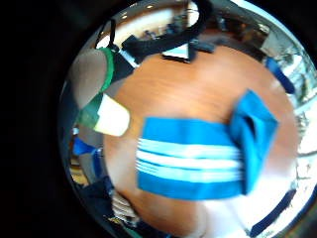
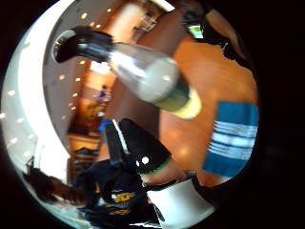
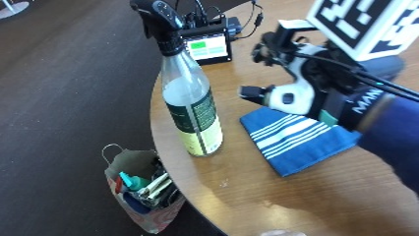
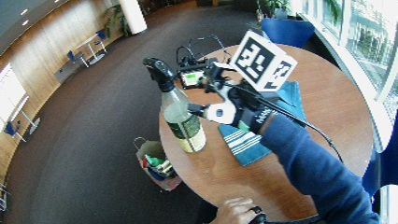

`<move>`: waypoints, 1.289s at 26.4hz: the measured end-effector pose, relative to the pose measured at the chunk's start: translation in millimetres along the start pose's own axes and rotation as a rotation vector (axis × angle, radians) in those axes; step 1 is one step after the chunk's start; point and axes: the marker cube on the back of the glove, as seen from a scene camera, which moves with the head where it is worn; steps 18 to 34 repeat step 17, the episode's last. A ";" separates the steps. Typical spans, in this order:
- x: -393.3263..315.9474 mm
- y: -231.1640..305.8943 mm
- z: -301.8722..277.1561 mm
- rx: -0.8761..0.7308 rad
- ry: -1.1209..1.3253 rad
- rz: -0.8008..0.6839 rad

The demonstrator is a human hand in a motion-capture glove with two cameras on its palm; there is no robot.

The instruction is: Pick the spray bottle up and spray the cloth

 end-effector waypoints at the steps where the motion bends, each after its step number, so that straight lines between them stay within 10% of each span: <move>1: 11.4 18.5 -12.4 0.010 0.092 0.023; 16: 192.0 272.9 -113.9 0.128 0.726 0.742; 34: 195.2 276.4 -114.7 0.127 0.722 0.754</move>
